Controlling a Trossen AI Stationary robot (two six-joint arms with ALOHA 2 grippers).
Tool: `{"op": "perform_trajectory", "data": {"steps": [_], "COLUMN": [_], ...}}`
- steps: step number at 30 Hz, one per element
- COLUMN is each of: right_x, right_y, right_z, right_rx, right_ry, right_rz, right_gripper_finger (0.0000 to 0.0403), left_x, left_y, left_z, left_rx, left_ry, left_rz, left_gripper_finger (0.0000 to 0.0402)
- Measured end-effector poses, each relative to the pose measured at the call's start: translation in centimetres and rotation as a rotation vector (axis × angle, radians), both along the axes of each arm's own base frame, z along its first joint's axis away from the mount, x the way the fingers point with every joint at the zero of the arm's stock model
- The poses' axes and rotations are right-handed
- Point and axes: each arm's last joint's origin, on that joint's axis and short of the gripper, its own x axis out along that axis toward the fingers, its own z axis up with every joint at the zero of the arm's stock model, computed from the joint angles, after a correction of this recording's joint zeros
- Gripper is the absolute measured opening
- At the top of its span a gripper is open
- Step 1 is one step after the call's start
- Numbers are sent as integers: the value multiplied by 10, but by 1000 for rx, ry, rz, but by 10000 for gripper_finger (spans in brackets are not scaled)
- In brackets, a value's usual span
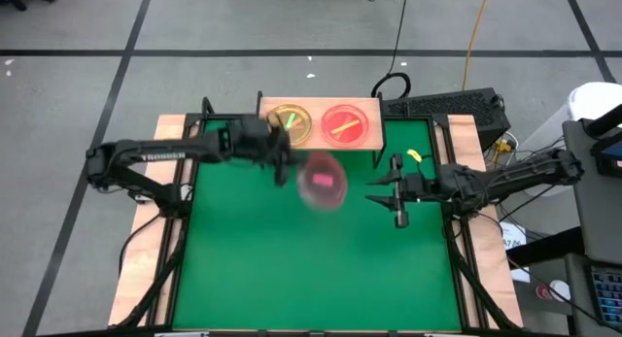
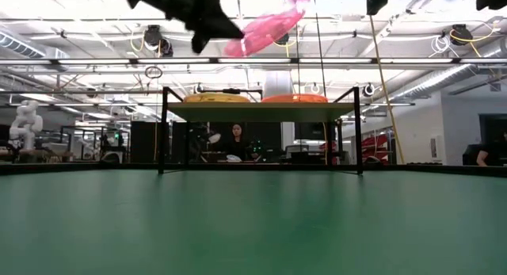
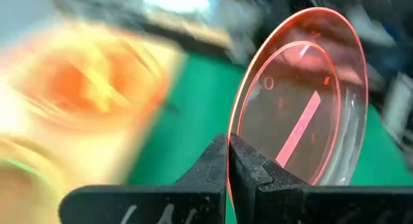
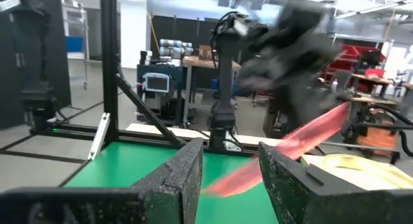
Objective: Place and stack plates onto a shelf
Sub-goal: Stack the pink plate on top of the orange plate on the shelf
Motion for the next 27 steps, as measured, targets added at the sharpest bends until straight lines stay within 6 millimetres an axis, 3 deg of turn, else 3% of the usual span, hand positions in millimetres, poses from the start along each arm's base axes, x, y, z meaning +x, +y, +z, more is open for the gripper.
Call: {"op": "perform_trajectory", "data": {"steps": [5, 12, 19, 27], "right_x": [-1, -1, -1, -1], "right_y": [2, 2, 2, 2], "right_z": [0, 0, -1, -4], "right_rx": [-6, -17, -3, 2], "right_ry": [7, 7, 20, 44], "right_rz": [11, 7, 8, 8], "right_gripper_finger": [132, 132, 132, 132], "left_x": [6, 38, 64, 72], "left_y": [45, 100, 138, 158], "left_z": [41, 59, 44, 19], "left_rx": [114, 130, 108, 71], "left_ry": [-94, -101, -36, 22], "left_rz": [105, 123, 167, 195], "left_gripper_finger": [3, 3, 3, 3]}}
